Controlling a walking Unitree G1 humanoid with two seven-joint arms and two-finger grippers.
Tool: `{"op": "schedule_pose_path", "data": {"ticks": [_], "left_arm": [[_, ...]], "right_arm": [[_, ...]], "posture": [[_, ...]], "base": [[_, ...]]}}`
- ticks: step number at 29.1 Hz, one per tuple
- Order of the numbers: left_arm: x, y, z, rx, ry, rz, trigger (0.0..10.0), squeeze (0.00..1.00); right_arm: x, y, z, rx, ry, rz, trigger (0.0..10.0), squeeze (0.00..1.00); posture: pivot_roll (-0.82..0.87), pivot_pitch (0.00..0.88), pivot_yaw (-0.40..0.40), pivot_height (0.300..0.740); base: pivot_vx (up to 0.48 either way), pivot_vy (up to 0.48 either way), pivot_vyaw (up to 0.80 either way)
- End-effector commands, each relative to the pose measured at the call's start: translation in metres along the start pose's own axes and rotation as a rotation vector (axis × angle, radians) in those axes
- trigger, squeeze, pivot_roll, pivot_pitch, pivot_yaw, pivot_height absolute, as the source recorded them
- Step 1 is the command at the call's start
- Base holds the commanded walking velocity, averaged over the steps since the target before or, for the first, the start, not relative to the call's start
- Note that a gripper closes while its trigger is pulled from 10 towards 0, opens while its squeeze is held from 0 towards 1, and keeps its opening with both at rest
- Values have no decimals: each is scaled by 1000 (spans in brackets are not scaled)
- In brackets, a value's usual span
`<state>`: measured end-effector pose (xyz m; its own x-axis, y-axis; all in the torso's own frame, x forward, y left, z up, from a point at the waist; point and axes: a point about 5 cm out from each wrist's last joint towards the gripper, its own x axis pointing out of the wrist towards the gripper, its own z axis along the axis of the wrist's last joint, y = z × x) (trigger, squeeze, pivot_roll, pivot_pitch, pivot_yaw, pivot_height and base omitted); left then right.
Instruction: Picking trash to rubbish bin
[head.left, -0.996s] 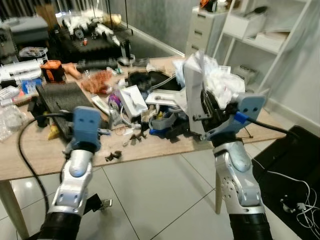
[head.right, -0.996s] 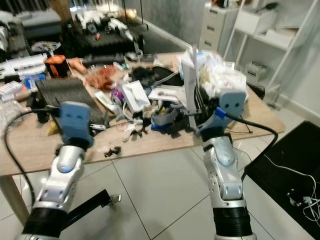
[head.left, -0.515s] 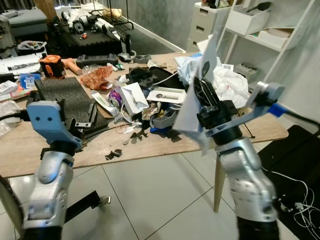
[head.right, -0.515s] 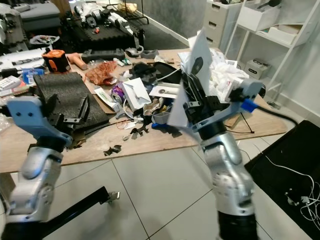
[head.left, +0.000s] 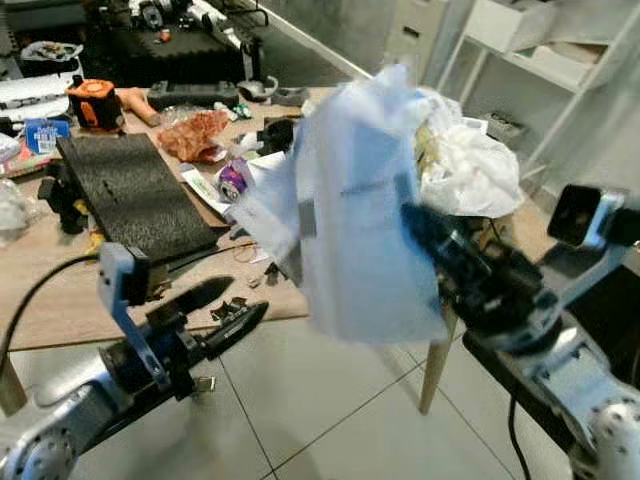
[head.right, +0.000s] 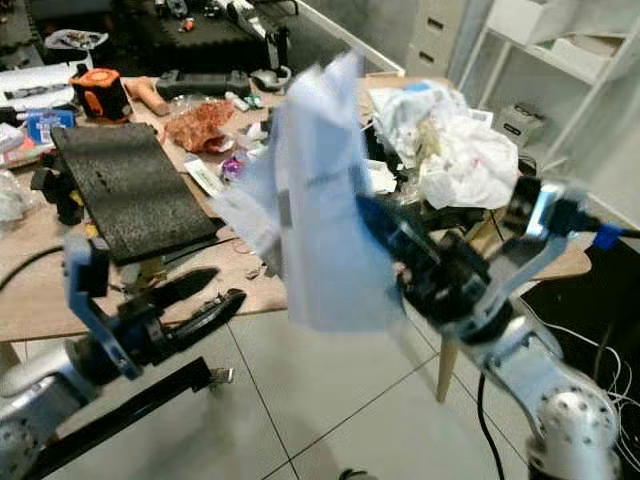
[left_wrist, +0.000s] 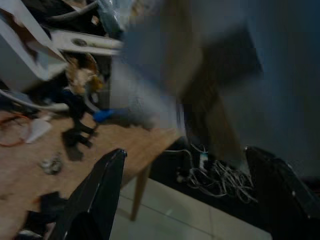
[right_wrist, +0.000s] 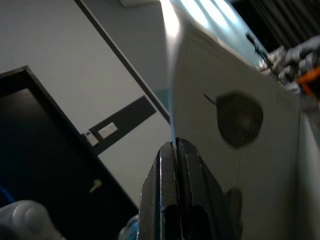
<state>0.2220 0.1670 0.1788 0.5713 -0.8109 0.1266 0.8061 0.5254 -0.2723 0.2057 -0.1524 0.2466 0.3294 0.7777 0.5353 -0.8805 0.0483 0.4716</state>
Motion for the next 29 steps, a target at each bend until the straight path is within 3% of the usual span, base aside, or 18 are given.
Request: {"op": "schedule_pose_path", "data": {"ticks": [1,3,4,6,10,16,18,19,20,23,29], "left_arm": [[-1,-9,-12,-37,99,-48,10000,0],[-5,-11,-27,-27,265,-72,10000,0],[-5,-11,-27,-27,265,-72,10000,0],[-11,-12,-37,-16,369,-77,10000,0],[-19,-9,-44,-25,435,-46,10000,0],[-26,-3,-52,-2,531,-7,10000,0],[-33,5,-62,33,637,58,10000,0],[-33,5,-62,33,637,58,10000,0],[-35,12,-68,59,682,121,10000,0],[-30,20,-68,91,662,204,10000,0],[-24,18,-74,98,675,207,10000,0]], "right_arm": [[-13,8,-13,58,129,6,10000,0],[-33,4,-29,86,321,-92,10000,0],[-33,4,-29,86,321,-92,10000,0],[-46,1,-38,98,456,-161,10000,0],[-66,-13,-43,82,594,-307,10000,0],[-75,-22,-50,67,673,-394,10000,0],[-86,-33,-59,21,746,-490,10000,0],[-86,-33,-59,21,746,-490,10000,0],[-93,-45,-64,-21,768,-574,10000,0],[-91,-52,-64,-46,720,-604,10000,0],[-81,-50,-65,-23,650,-540,10000,0]], "posture": [[-46,172,-54,740],[-42,176,-58,740],[-42,176,-58,740],[-41,175,-57,740],[-37,177,-56,740],[-33,177,-54,740],[-26,176,-48,740],[-26,176,-48,740],[-26,176,-48,740],[-19,182,-47,740],[-18,180,-41,740]], "base": [[0,0,0],[0,0,0],[0,0,0],[0,0,0],[0,0,0],[0,0,0],[0,0,0],[0,0,0],[0,0,0],[0,0,0],[0,0,0]]}}
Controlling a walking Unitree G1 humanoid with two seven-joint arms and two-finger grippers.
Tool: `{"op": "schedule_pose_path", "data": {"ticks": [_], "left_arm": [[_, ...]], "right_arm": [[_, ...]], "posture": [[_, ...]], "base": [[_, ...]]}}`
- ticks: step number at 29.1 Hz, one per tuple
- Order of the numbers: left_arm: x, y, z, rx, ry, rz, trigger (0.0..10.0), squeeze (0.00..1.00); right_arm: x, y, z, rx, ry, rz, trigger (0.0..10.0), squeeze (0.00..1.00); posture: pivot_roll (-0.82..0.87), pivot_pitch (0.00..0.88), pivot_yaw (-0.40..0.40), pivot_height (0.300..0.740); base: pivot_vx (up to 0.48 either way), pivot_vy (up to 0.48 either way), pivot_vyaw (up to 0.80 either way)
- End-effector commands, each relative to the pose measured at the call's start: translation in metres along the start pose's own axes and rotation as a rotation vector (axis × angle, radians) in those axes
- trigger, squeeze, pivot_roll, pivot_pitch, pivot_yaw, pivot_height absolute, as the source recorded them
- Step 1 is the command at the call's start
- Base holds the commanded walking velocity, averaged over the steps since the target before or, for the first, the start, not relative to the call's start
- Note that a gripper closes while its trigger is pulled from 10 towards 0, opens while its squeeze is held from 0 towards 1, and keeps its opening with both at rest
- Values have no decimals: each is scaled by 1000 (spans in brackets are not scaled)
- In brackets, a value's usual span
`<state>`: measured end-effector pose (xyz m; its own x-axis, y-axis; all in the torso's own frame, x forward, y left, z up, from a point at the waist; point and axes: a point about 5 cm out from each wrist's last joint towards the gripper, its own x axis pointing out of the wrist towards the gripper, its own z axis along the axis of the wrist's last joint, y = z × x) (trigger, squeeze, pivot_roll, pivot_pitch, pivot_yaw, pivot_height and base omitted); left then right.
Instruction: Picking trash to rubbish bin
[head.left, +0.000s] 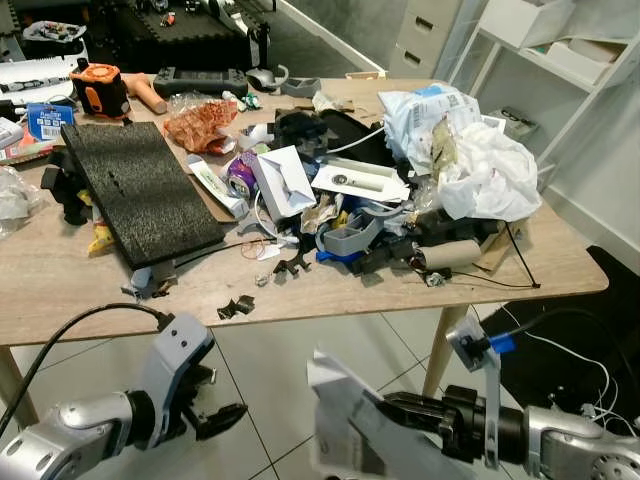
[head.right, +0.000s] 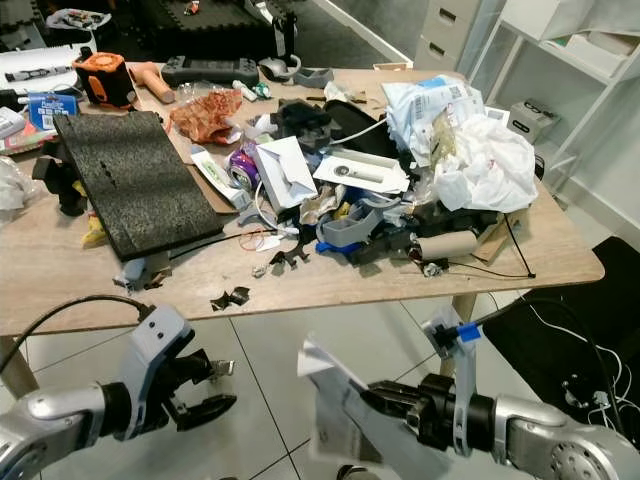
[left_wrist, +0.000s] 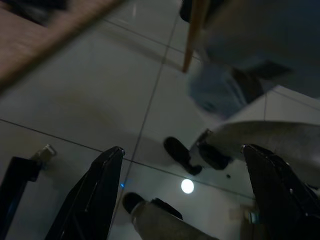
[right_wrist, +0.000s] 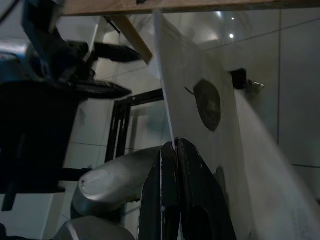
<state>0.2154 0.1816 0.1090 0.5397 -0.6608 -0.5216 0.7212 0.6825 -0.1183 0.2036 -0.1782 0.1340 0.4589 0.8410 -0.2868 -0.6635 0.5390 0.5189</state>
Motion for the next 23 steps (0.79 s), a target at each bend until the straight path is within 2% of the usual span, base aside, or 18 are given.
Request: {"op": "schedule_pose_path", "data": {"ticks": [1,8,13,16,23], "left_arm": [[7,-5,-9,-9,38,-3,10000,0],[12,-2,-13,-9,66,41,10000,0],[9,-3,-22,-21,124,34,10000,0],[7,-5,-32,-34,196,20,10000,0],[1,-7,-49,-21,328,21,10000,0]], "right_arm": [[1,2,-3,1,2,15,10000,0],[6,-3,-10,-9,16,-17,10000,0],[7,-7,-18,-32,82,-44,10000,0],[7,-11,-28,-61,165,-72,10000,0],[8,-18,-29,-67,169,-118,10000,0]], "posture": [[-18,180,-41,740],[-18,179,-42,740],[-16,179,-41,740],[-14,178,-47,740],[-12,178,-52,740]], "base": [[0,0,0],[0,0,0],[0,0,0],[0,0,0],[0,0,0]]}}
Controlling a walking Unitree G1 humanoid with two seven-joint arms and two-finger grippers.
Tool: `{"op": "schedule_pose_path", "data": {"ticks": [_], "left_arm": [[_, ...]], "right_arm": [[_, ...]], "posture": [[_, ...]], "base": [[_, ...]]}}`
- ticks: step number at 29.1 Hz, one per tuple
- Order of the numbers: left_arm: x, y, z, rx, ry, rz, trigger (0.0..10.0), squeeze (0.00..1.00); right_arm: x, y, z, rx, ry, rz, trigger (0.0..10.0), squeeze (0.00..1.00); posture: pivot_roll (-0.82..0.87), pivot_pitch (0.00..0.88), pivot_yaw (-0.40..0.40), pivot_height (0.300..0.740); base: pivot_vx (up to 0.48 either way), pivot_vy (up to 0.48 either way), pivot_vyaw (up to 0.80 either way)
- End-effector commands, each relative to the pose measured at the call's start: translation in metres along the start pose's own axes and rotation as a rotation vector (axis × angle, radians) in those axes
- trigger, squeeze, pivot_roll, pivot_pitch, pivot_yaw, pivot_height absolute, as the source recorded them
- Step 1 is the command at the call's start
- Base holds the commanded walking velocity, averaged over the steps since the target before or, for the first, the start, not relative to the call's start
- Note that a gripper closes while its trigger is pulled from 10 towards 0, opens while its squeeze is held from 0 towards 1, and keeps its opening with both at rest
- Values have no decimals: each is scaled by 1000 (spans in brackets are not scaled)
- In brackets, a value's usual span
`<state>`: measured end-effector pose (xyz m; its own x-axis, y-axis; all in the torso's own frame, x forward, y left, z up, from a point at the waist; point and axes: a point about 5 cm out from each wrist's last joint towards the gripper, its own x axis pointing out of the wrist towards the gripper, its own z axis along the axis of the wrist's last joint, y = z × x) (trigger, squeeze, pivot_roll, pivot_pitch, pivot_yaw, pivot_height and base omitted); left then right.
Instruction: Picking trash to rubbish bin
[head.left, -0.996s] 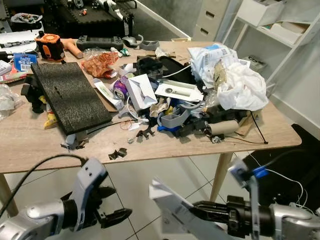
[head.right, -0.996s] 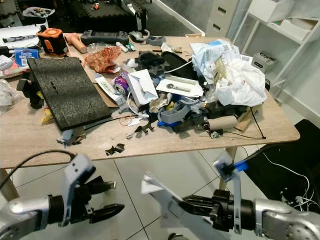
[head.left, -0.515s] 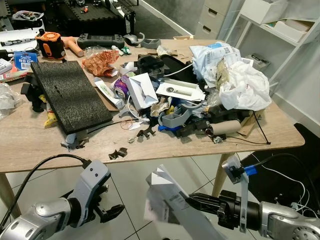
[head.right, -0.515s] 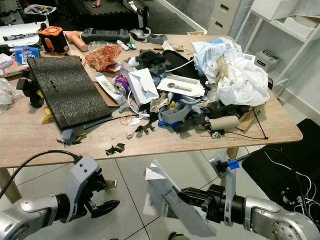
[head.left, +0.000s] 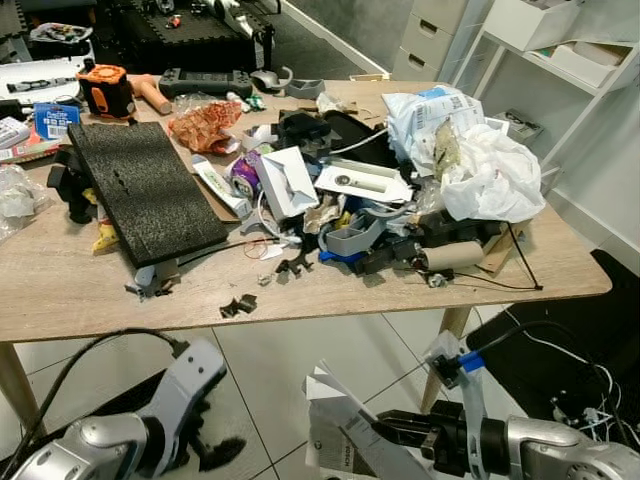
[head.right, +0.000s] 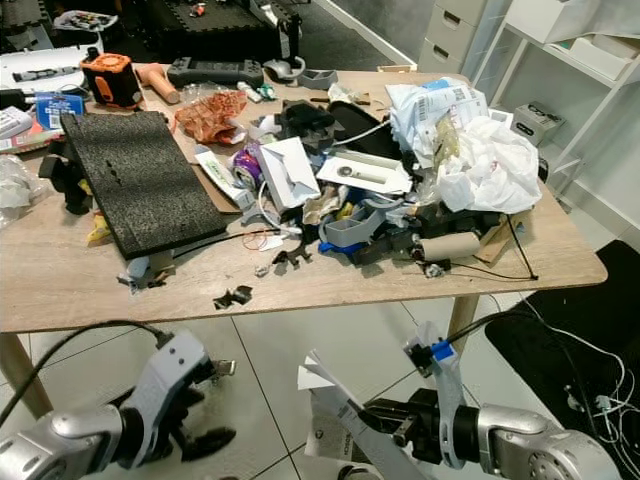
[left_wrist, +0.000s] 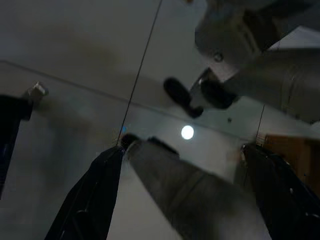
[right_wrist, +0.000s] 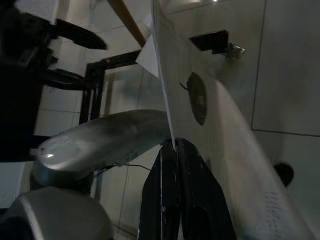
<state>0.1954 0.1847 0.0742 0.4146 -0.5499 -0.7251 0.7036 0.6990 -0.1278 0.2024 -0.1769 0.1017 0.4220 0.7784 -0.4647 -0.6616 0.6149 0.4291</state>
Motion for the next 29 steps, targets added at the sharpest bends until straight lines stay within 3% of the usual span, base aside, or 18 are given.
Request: {"op": "schedule_pose_path", "data": {"ticks": [1,9,13,18,22,25,27,29], "left_arm": [[-2,3,-13,4,79,23,10000,0],[-4,5,-8,11,72,36,10000,0],[-10,2,9,1,-40,-39,10000,0],[-14,2,18,-3,-97,-72,10000,0],[-27,3,44,-22,-285,-143,10000,0],[-31,2,50,-35,-333,-163,10000,0],[-36,3,62,-54,-431,-175,10000,0],[-38,10,75,-65,-547,-108,10000,0]], "right_arm": [[-1,-5,-3,-1,5,-33,10000,0],[-2,-4,2,6,-27,-8,10000,0],[-6,4,13,3,-90,87,10000,0],[-9,10,20,-12,-122,153,10000,0],[-14,27,33,-41,-168,297,10000,0],[-15,31,36,-41,-185,333,10000,0],[-18,41,49,-42,-255,412,10000,0],[-22,47,65,-43,-364,466,10000,0]], "posture": [[-12,178,-52,740],[-12,178,-52,740],[-11,165,-56,740],[-11,161,-51,740],[-12,171,-53,740],[-12,171,-53,740],[-8,171,-53,740],[-8,171,-53,740]], "base": [[0,0,0],[0,0,0],[0,0,0],[0,0,0],[0,0,0],[0,0,0],[0,0,0],[0,0,0]]}}
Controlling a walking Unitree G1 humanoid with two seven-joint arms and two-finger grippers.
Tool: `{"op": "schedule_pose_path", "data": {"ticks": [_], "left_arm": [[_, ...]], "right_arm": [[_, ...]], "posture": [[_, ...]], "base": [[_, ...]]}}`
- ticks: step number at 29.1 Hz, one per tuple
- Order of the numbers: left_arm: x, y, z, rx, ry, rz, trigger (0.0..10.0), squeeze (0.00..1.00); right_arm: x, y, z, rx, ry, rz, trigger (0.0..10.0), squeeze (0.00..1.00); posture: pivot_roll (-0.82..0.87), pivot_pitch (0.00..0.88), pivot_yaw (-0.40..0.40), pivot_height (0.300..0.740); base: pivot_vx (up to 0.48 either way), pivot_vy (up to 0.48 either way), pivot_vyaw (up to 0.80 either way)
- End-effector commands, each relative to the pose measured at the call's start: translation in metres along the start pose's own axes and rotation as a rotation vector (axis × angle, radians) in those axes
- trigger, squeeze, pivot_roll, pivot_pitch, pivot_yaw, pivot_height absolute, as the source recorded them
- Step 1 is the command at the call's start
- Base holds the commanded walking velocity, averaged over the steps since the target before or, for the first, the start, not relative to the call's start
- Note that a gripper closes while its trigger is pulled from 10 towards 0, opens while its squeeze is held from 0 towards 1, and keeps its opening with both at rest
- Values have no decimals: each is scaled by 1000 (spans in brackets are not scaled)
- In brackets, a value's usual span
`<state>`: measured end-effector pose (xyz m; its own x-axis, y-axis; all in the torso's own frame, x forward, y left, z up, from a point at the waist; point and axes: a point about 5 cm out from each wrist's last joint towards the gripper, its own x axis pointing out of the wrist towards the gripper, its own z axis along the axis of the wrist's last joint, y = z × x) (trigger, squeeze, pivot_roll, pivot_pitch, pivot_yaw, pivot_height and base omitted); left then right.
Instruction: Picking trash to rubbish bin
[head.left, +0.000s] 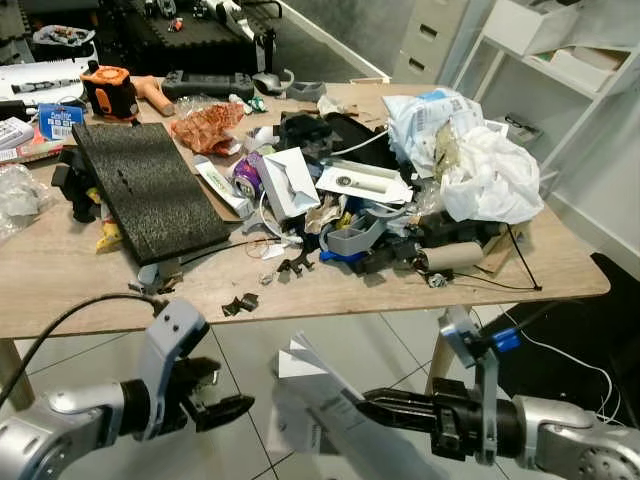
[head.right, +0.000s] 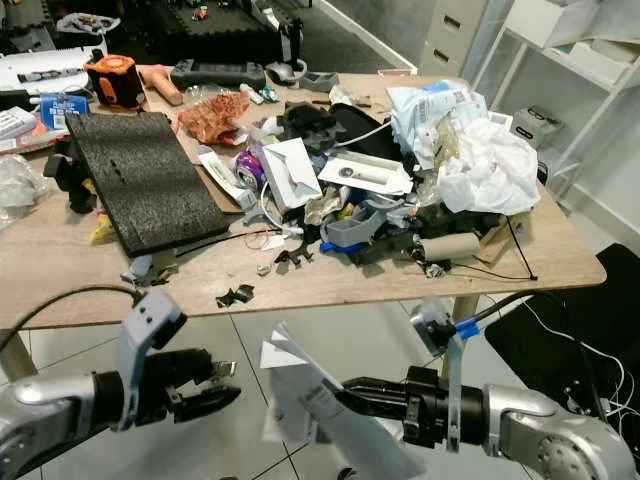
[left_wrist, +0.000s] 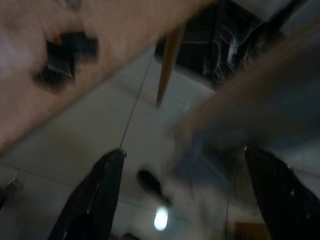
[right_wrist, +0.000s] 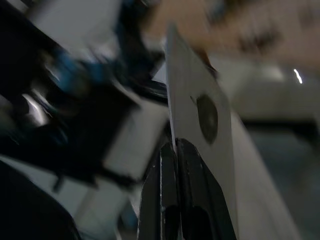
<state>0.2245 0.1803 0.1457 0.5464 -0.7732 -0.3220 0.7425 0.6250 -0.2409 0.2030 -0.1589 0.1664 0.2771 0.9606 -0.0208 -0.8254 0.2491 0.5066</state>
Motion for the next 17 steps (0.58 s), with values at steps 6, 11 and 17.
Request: {"op": "schedule_pose_path", "data": {"ticks": [6,11,17], "left_arm": [[7,30,58,-23,-477,309,10000,0],[6,27,84,-38,-626,285,10000,0],[4,36,101,-11,-719,431,10000,0]], "right_arm": [[9,5,57,-174,-288,-16,10000,0],[14,15,95,-261,-469,4,10000,0],[16,22,124,-300,-624,9,10000,0]], "posture": [[-12,162,-49,740],[-14,163,-44,740],[-11,164,-46,740]], "base": [[0,0,0],[0,0,0],[0,0,0]]}}
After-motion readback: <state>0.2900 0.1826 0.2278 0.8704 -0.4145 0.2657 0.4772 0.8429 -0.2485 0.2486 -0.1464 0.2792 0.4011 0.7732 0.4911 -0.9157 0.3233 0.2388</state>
